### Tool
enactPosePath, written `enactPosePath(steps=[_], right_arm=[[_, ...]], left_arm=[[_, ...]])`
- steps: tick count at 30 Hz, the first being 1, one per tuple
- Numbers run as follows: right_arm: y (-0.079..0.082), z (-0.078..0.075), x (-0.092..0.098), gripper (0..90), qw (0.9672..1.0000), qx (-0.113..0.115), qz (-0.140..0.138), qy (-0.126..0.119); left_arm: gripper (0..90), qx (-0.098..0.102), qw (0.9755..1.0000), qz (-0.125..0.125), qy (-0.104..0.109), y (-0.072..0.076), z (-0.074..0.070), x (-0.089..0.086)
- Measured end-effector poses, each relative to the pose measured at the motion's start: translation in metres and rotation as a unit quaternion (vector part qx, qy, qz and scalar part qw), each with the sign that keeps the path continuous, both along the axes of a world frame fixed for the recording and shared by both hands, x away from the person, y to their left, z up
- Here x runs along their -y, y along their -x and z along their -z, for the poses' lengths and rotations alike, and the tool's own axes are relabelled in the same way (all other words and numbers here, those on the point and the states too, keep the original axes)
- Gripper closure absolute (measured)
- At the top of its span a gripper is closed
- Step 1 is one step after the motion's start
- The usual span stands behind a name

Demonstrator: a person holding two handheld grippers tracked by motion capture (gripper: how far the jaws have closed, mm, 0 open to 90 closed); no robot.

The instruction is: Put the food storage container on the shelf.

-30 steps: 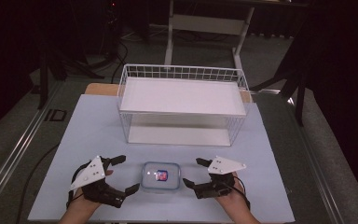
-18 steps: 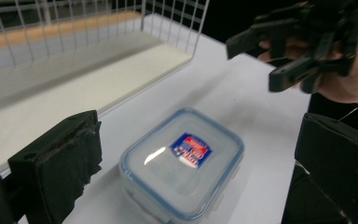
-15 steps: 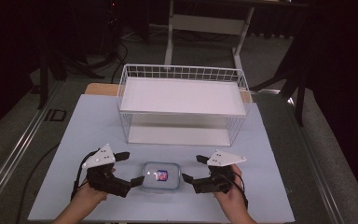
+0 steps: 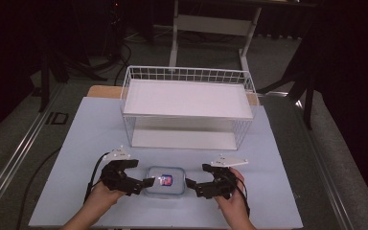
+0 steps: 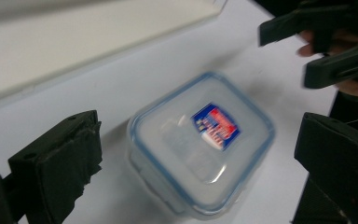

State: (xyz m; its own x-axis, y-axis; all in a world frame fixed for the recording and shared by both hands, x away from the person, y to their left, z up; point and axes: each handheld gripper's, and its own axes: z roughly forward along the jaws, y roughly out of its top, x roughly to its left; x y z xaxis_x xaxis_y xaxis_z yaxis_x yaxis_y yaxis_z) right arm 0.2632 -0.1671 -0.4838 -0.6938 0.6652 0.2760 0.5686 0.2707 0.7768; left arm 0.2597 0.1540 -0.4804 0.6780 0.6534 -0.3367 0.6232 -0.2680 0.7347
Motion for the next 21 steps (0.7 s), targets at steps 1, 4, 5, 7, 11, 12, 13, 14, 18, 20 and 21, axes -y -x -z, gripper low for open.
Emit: enactPosePath(steps=[1,4,5,7,11,12,13,14,18,20,21], right_arm=[[0.000,0.000,0.000,11.3,1.0000,0.000,0.000,0.000],[-0.004,0.004,-0.001,11.3,0.9995,-0.023,0.018,-0.015],[-0.006,0.005,-0.001,11.3,0.9992,-0.030,0.023,-0.012],[-0.010,0.009,-0.002,11.3,0.9978,-0.053,0.030,-0.026],[-0.016,0.017,-0.002,11.7,0.9915,-0.109,0.041,-0.059],[-0.016,0.019,-0.002,12.6,0.9892,-0.123,0.041,-0.068],[-0.016,0.021,-0.003,13.6,0.9876,-0.133,0.041,-0.073],[-0.016,0.021,-0.003,13.6,0.9876,-0.133,0.041,-0.073],[-0.015,0.027,-0.010,15.9,0.9810,-0.172,0.036,-0.082],[-0.015,0.029,-0.012,19.5,0.9786,-0.183,0.036,-0.087],[-0.015,0.030,-0.013,19.7,0.9771,-0.191,0.035,-0.087]], left_arm=[[1.6,0.000,1.0000,0.000,0.000,0.000,0.000,0.000],[1.6,-0.029,0.9995,-0.004,0.008,-0.007,0.010,0.004],[1.6,-0.038,0.9992,-0.004,0.010,-0.009,0.013,0.005],[1.6,-0.057,0.9982,-0.009,0.013,-0.012,0.019,0.007],[1.7,-0.091,0.9954,-0.019,0.023,-0.016,0.029,0.011],[1.7,-0.097,0.9947,-0.021,0.028,-0.017,0.030,0.011],[1.7,-0.107,0.9935,-0.023,0.032,-0.017,0.032,0.011],[1.7,-0.107,0.9935,-0.023,0.032,-0.017,0.032,0.011],[5.9,-0.141,0.9882,-0.032,0.050,-0.018,0.037,0.008],[7.8,-0.146,0.9872,-0.032,0.055,-0.017,0.039,0.007],[9.3,-0.152,0.9862,-0.029,0.060,-0.017,0.040,0.007]])
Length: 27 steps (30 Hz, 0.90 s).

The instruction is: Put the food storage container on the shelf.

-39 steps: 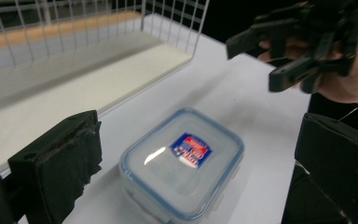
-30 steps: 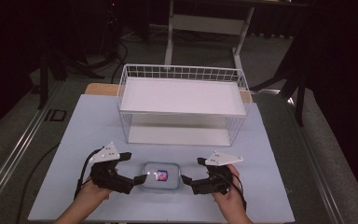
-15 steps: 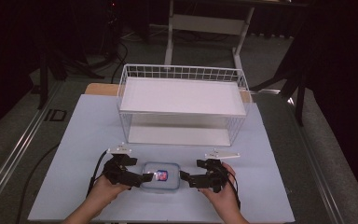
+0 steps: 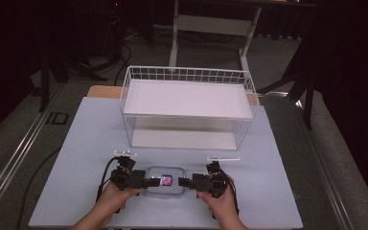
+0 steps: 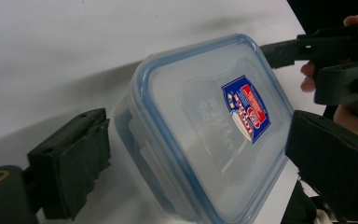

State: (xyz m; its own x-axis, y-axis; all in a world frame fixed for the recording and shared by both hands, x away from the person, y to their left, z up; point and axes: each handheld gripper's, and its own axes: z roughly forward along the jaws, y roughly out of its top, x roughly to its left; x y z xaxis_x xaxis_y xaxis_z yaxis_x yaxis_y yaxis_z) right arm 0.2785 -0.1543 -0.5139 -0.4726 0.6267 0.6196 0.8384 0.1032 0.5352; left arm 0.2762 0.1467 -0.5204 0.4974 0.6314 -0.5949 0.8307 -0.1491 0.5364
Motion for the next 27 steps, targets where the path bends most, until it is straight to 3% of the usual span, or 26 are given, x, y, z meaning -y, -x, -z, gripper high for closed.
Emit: enactPosePath(steps=[4,5,6,10,15,18,23,27], right_arm=[[-0.001,0.005,-0.001,22.8,0.9993,-0.035,0.003,-0.016],[-0.002,0.008,-0.001,23.0,0.9980,-0.055,0.006,-0.031],[-0.001,0.010,-0.001,23.8,0.9972,-0.068,0.009,-0.031],[0.000,0.015,-0.003,30.5,0.9954,-0.088,0.008,-0.038],[0.000,0.016,-0.010,38.4,0.9954,-0.092,0.003,-0.025],[-0.001,0.015,-0.007,41.4,0.9947,-0.100,0.001,-0.027],[0.000,0.014,-0.008,41.5,0.9949,-0.097,0.005,-0.025],[0.006,0.009,-0.012,42.0,0.9970,-0.077,0.006,-0.005]], left_arm=[[15.3,-0.029,0.9995,-0.009,0.009,0.000,0.007,-0.001],[16.9,-0.030,0.9994,-0.012,0.011,-0.001,0.009,-0.002],[19.8,-0.033,0.9993,-0.011,0.010,-0.001,0.010,-0.002],[23.0,-0.053,0.9983,-0.013,0.022,-0.002,0.013,-0.003],[27.1,-0.054,0.9981,-0.009,0.030,-0.002,0.013,-0.007],[33.8,-0.067,0.9972,-0.012,0.030,-0.002,0.010,-0.009],[37.7,-0.058,0.9982,-0.012,0.001,0.001,0.002,-0.006],[38.4,-0.051,0.9981,-0.009,-0.033,0.005,-0.007,0.000]])
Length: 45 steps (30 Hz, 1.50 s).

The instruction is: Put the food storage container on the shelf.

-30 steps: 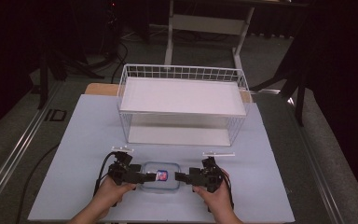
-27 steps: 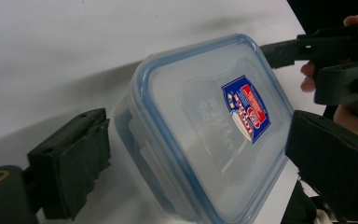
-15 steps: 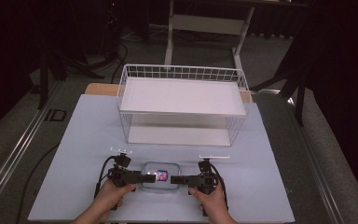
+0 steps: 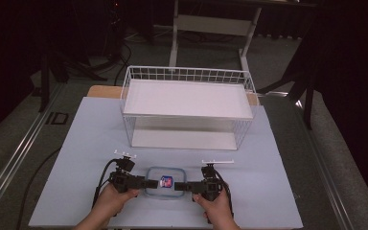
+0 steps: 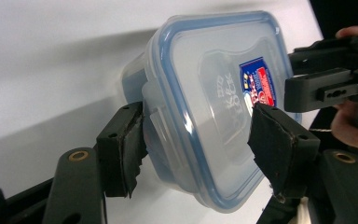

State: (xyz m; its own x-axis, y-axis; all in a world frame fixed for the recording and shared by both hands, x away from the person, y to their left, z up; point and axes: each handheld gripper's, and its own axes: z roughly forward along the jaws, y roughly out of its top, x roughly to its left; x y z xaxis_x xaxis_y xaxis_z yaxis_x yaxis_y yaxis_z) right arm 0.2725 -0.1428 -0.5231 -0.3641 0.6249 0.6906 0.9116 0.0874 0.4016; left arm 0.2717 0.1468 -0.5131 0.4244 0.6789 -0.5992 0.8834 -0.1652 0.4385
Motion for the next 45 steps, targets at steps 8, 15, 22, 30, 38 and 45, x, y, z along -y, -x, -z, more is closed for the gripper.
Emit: enactPosePath(steps=[8,15,22,30,38,45], right_arm=[[0.009,-0.007,-0.004,43.7,0.9992,0.031,-0.003,0.024],[0.015,-0.014,-0.007,43.0,0.9973,0.060,0.005,0.041],[0.006,-0.024,0.004,42.1,0.9945,0.093,0.021,0.043],[-0.018,-0.046,0.020,41.9,0.9898,0.128,0.049,0.038],[-0.043,-0.046,0.036,41.6,0.9868,0.140,0.072,0.038],[-0.065,-0.045,0.043,41.5,0.9841,0.152,0.083,0.036]], left_arm=[[43.3,0.023,0.9995,-0.011,-0.017,0.012,-0.008,0.003],[44.3,0.062,0.9968,-0.028,-0.044,0.026,-0.014,0.013],[44.5,0.090,0.9946,-0.032,-0.041,0.016,-0.024,0.024],[44.6,0.135,0.9899,-0.036,-0.026,-0.016,-0.043,0.043],[44.6,0.151,0.9876,-0.039,-0.023,-0.044,-0.040,0.058],[44.6,0.163,0.9855,-0.043,-0.016,-0.063,-0.036,0.064]])
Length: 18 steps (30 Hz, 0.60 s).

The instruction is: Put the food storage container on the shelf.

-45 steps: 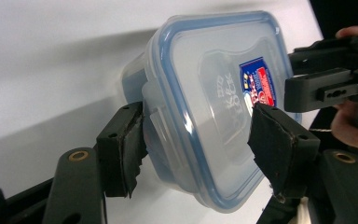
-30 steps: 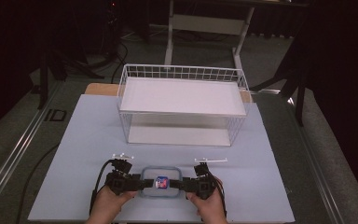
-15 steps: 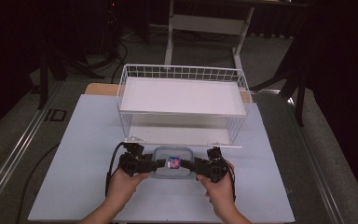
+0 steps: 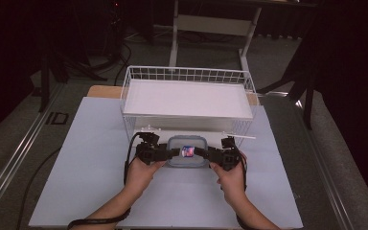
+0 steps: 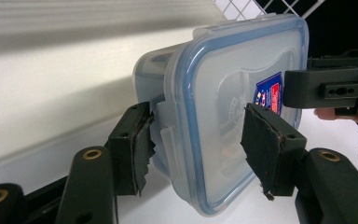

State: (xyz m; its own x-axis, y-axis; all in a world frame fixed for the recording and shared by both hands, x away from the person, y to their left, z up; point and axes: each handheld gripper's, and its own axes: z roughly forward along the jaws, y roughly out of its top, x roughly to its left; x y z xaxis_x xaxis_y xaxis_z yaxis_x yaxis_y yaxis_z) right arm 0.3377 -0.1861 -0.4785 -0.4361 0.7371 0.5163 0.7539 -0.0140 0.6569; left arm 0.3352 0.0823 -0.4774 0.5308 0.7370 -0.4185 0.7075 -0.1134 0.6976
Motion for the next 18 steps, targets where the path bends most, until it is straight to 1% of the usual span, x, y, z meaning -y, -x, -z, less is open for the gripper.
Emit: enactPosePath(steps=[1,2,5,6,9,11,13,14,15,18], right_arm=[[-0.002,0.000,0.000,41.5,1.0000,0.000,0.000,-0.001],[-0.005,0.001,0.001,41.6,1.0000,0.003,0.001,0.001],[-0.013,0.004,0.001,41.5,0.9999,0.005,0.008,-0.005],[-0.014,0.005,0.000,41.5,0.9999,0.009,0.009,-0.005],[-0.020,0.009,-0.001,41.5,0.9998,0.011,0.013,-0.014],[-0.023,0.011,-0.002,41.5,0.9997,0.010,0.015,-0.017],[-0.026,0.013,-0.004,41.5,0.9997,0.012,0.017,-0.014],[-0.026,0.013,-0.004,41.5,0.9997,0.012,0.017,-0.014],[-0.032,0.018,-0.008,41.5,0.9997,0.008,0.021,-0.012],[-0.036,0.024,-0.009,41.5,0.9995,0.001,0.025,-0.018]], left_arm=[[44.6,0.000,1.0000,0.000,0.000,0.000,0.000,0.000],[44.6,0.001,1.0000,-0.003,0.003,-0.005,0.003,0.001],[44.6,0.009,0.9999,-0.009,0.005,-0.011,0.005,0.000],[44.6,0.010,0.9999,-0.012,0.007,-0.014,0.006,0.000],[44.5,0.017,0.9997,-0.014,0.005,-0.020,0.008,-0.002],[44.5,0.015,0.9997,-0.017,0.007,-0.022,0.010,-0.002],[44.5,0.013,0.9995,-0.023,0.019,-0.026,0.017,-0.006],[44.5,0.013,0.9995,-0.023,0.019,-0.026,0.017,-0.006],[44.5,0.015,0.9994,-0.023,0.020,-0.030,0.022,-0.008],[44.5,0.013,0.9994,-0.026,0.018,-0.034,0.026,-0.009]])
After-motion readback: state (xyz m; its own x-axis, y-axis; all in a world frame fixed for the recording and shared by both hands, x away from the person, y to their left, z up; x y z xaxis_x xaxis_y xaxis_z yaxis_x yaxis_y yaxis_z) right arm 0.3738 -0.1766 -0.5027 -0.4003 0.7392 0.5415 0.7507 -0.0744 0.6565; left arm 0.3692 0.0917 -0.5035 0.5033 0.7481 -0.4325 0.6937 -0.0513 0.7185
